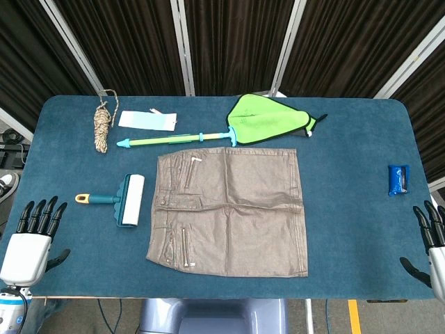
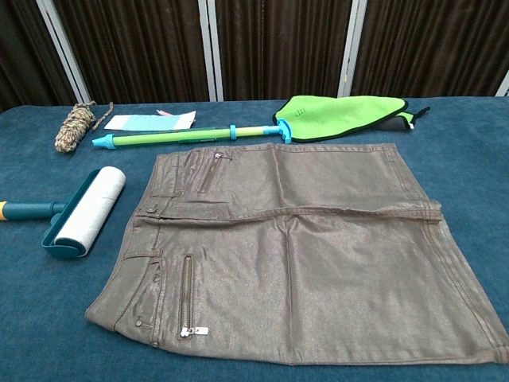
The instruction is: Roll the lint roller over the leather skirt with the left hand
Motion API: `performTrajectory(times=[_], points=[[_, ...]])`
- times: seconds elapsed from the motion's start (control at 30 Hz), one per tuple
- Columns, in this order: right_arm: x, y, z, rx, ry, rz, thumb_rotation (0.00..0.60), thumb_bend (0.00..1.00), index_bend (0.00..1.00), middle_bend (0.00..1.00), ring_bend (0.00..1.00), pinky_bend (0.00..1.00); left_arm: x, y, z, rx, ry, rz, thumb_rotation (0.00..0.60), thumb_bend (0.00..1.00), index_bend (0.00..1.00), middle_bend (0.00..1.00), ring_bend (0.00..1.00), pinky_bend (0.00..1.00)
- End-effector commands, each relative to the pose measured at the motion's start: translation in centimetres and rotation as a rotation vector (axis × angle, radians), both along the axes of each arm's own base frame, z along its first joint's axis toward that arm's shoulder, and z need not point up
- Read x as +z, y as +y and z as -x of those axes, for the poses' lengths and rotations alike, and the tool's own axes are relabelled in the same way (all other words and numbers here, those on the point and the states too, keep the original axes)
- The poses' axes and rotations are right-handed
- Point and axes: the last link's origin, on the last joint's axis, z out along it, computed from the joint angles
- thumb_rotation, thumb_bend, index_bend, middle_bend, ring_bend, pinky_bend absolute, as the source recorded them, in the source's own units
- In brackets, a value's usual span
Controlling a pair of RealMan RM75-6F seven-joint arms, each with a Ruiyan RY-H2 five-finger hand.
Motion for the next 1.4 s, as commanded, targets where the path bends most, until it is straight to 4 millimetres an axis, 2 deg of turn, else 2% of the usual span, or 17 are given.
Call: performTrajectory(times=[0.03,0.17,0.27,0.43,0.47,0.63,0.73,0.8,0.87,1.1,1.4], points=[[0.0,0.1,0.0,-0.003,-0.006,0.002,0.600,0.00,0.00,0.00,0.00,0.00,0.1,0.1,0.0,-0.001,-0.002,0.000,0.600,0.00,0.00,0.00,0.00,0.00],[0.0,0.1,0.0,-0.012,-0.008,-0.004,0.600,0.00,0.00,0.00,0.00,0.00,0.0,0.3,0.3,0.009,0.002,0.009,0.600,0.00,0.00,0.00,0.00,0.00],[0.0,0.0,0.1,-0.021,-0.013,-0.012,0.600,0.00,0.00,0.00,0.00,0.00,-0.2,1.8,1.0,0.037,0.016,0.007,0.600,0.00,0.00,0.00,0.00,0.00],[0.2,-0.3,0.3,-0.043,-0.006,-0.008,0.600,0.00,0.00,0.00,0.00,0.00,-1.7,6.7,2.7,0.123,0.031,0.049,0.600,0.00,0.00,0.00,0.00,0.00],[0.2,-0.4,0.4,-0.053,-0.007,-0.009,0.600,0.00,0.00,0.00,0.00,0.00,-2.3,8.3,3.1,0.144,0.028,0.072,0.600,0.00,0.00,0.00,0.00,0.00],[0.1,-0.9,0.5,-0.073,-0.001,-0.011,0.600,0.00,0.00,0.00,0.00,0.00,-4.8,12.8,4.0,0.200,0.018,0.162,0.600,0.01,0.03,0.03,0.01,0.03],[-0.2,-1.0,0.5,-0.093,0.013,-0.021,0.600,0.00,0.00,0.00,0.00,0.00,-5.8,14.3,4.0,0.202,0.058,0.164,0.600,0.17,0.10,0.12,0.07,0.09],[-0.4,-1.0,0.5,-0.101,0.020,-0.030,0.600,0.00,0.00,0.00,0.00,0.00,-6.6,15.0,3.9,0.210,0.048,0.167,0.600,0.35,0.14,0.17,0.10,0.12],[-0.5,-1.1,0.5,-0.112,0.026,-0.034,0.600,0.00,0.00,0.00,0.00,0.00,-7.3,15.6,4.0,0.214,0.055,0.169,0.600,0.47,0.15,0.18,0.11,0.13],[-0.7,-1.3,1.0,-0.148,0.034,-0.039,0.600,0.00,0.00,0.00,0.00,0.00,-9.0,16.3,4.4,0.228,0.061,0.199,0.600,0.50,0.17,0.19,0.12,0.14],[-0.8,-1.5,1.2,-0.168,0.034,-0.056,0.600,0.00,0.00,0.00,0.00,0.00,-10.2,16.1,4.5,0.232,0.032,0.229,0.600,0.50,0.17,0.19,0.12,0.17]])
